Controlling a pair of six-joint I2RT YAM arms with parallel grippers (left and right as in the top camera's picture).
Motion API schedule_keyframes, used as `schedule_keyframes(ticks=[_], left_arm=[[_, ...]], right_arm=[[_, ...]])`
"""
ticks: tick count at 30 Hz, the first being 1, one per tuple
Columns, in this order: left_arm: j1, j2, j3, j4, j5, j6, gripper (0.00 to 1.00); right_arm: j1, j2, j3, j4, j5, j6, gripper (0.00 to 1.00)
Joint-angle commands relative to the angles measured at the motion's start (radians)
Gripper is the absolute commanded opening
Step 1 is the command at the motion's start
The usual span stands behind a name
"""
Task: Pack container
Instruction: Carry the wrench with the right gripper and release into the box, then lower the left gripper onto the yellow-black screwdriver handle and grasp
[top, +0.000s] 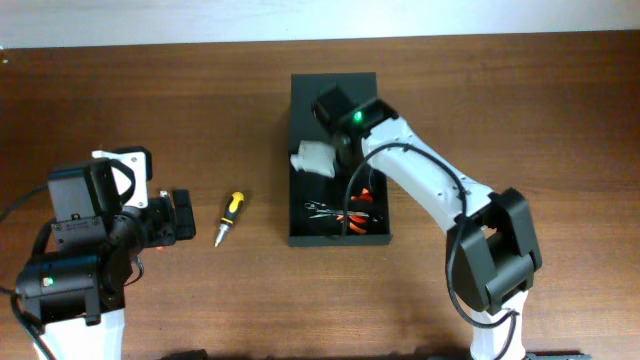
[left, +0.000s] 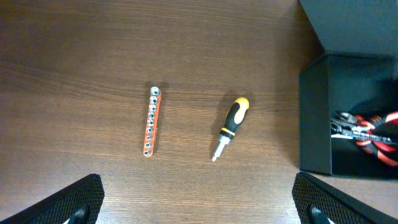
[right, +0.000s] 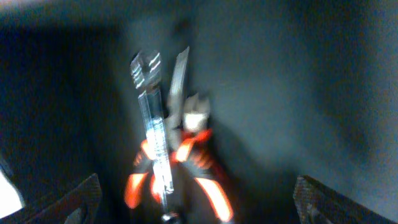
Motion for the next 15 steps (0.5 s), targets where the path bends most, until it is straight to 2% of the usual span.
schedule_keyframes(ticks=[1, 6, 9, 12, 15], left_arm=[[-0.004, 0.011, 0.032, -0.018, 0.024, 0.076, 0.99], [-0.108, 0.067, 0.053, -0.035, 0.018, 0.169, 0.99], [-0.193, 0.136, 0.053, -0.035, -0.022, 0.173, 0.99], [-0.269, 0.242, 0.053, -0.031, -0.036, 0.172, 0.99], [-0.296, 0.332, 0.053, -0.024, -0.036, 0.172, 0.99]], right_arm=[[-0.021, -0.097, 0.203, -0.034, 0.052, 0.109, 0.99], [-0.095, -0.153, 0.500, -0.146, 0.161, 0.316, 0.99], [-0.187, -0.173, 0.638, -0.237, 0.178, 0.450, 0.99], [-0.322, -0.183, 0.712, -0.341, 0.177, 0.594, 0.99], [-0.446, -0.183, 0.714, -0.404, 0.176, 0.696, 0.99]])
